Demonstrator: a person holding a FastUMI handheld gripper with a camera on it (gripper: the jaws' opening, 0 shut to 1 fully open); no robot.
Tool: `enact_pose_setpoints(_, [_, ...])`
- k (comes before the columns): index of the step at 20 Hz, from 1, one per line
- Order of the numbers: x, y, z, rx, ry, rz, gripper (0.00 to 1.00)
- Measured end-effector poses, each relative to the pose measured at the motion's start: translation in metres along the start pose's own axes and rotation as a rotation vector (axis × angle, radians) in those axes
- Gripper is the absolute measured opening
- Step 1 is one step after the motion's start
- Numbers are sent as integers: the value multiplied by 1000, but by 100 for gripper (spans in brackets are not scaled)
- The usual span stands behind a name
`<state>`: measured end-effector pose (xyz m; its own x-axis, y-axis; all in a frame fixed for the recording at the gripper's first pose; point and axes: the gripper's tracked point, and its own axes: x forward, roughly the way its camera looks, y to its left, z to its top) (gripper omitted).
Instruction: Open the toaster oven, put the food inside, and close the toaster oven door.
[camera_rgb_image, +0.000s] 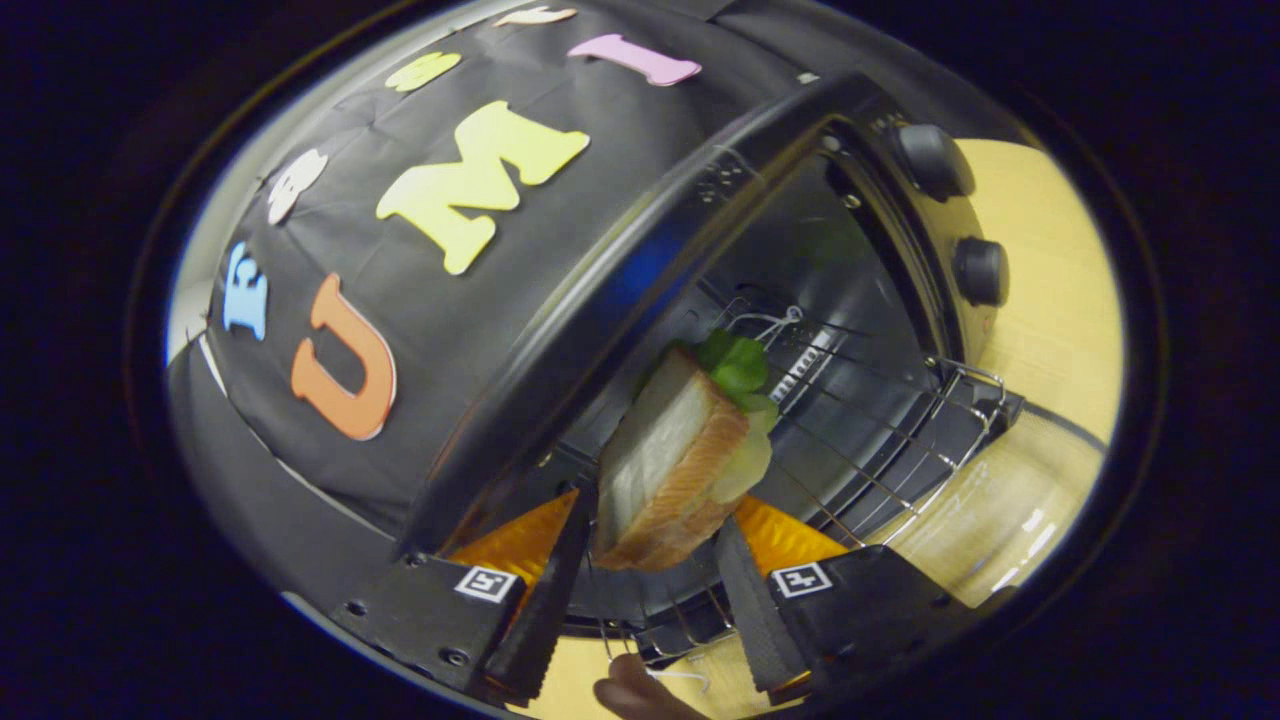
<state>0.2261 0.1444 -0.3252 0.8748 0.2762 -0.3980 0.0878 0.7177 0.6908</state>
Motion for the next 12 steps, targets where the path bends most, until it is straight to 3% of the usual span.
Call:
enact_pose_setpoints(3, [-1,0,-7,-149,45,-4,88])
enact_pose_setpoints(7, [-3,-6,-9,-277,47,-34,89])
enact_pose_setpoints(12, [-4,-23,-19,-675,60,-151,92])
